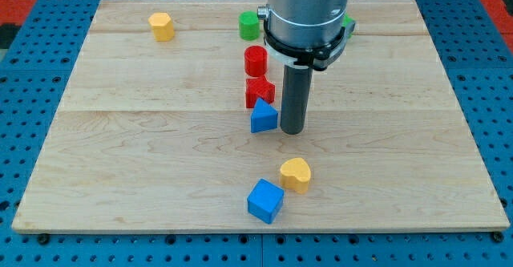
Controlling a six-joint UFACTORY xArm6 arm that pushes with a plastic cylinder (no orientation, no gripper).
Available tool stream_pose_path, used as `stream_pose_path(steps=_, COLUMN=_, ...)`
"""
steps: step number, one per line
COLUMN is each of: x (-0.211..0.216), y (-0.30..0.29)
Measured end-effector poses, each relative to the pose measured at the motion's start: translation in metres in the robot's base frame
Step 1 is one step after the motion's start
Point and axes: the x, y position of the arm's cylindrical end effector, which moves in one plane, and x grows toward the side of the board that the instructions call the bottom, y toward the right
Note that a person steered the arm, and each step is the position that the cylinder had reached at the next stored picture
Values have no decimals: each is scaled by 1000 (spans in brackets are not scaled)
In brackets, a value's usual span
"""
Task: Move the yellow heart towards the blue triangle
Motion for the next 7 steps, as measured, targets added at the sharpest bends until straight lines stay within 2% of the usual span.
stream_pose_path(steps=1, x=2, y=31)
stream_pose_path(steps=2, x=21, y=72)
stream_pose_path(steps=3, x=70, y=88)
stream_pose_path(steps=4, x=106, y=84)
stream_pose_path(steps=7, x=107, y=-21)
